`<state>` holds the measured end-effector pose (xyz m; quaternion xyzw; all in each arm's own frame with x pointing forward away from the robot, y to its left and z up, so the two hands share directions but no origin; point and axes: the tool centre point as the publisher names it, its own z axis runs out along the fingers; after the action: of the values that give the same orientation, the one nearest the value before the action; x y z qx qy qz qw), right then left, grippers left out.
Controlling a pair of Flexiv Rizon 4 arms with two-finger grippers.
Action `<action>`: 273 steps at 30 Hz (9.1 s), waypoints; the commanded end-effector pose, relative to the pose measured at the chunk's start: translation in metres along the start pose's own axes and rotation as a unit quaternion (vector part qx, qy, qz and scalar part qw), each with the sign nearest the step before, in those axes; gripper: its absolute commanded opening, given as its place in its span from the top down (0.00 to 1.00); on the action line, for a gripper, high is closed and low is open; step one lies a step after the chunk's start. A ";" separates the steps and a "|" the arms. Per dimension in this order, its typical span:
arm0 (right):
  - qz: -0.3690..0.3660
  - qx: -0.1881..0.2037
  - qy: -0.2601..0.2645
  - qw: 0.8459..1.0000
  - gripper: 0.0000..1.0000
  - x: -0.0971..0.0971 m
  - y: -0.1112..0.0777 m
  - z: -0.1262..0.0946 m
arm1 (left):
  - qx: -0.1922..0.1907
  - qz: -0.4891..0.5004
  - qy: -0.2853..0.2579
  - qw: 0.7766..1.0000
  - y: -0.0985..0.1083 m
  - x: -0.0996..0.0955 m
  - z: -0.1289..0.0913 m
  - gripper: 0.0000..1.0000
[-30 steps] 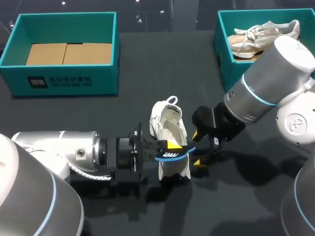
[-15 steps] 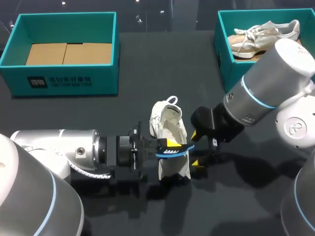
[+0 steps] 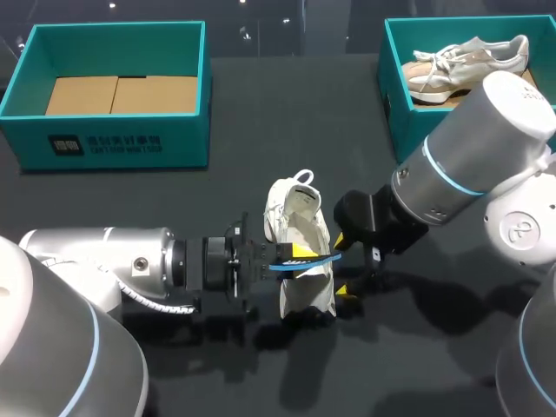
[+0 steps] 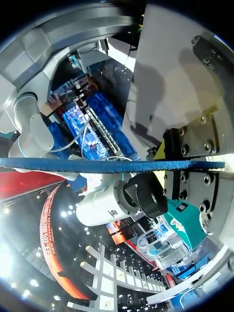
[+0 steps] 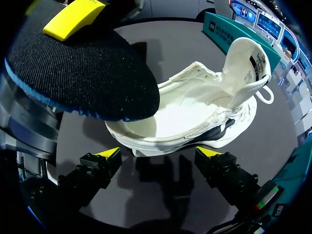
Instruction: Take the shoe out of the shoebox, open the shoe tongue, remove and reinsert the insole, then place the shoe into the shoebox
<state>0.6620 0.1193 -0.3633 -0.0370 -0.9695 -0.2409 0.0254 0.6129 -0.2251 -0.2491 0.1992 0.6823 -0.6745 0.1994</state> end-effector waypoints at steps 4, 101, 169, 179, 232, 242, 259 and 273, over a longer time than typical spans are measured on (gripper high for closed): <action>0.000 0.000 -0.001 1.000 0.00 0.001 0.000 0.001 | 0.003 -0.005 0.006 1.000 0.005 -0.003 0.003 1.00; 0.000 0.000 -0.001 1.000 0.00 0.001 0.000 0.001 | -0.081 -0.011 -0.018 0.996 0.064 -0.008 0.010 0.73; 0.000 0.000 -0.001 1.000 0.00 0.001 0.000 0.001 | -0.133 0.051 -0.001 0.990 0.116 -0.014 0.021 1.00; 0.000 0.000 -0.001 1.000 0.00 0.001 0.000 0.001 | -0.123 0.041 -0.005 0.992 0.088 -0.009 0.008 0.82; 0.000 0.000 -0.001 1.000 0.00 0.001 0.000 0.001 | -0.169 0.032 0.046 0.984 0.091 0.001 0.007 0.97; 0.000 0.000 -0.001 1.000 0.00 0.001 0.000 0.001 | -0.204 0.039 0.064 0.976 0.123 0.000 0.011 1.00; 0.005 0.007 -0.003 1.000 0.00 -0.001 -0.010 -0.010 | -0.190 0.060 0.079 0.977 0.082 -0.006 -0.012 0.58; 0.019 0.046 -0.002 0.999 0.00 -0.008 -0.055 -0.055 | -0.210 0.058 0.149 0.965 0.065 -0.012 -0.038 0.51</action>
<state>0.6714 0.0607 -0.3566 -0.0560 -0.9792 -0.1926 0.0307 0.6572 -0.1995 -0.3083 0.2773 0.8109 -0.4775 0.1937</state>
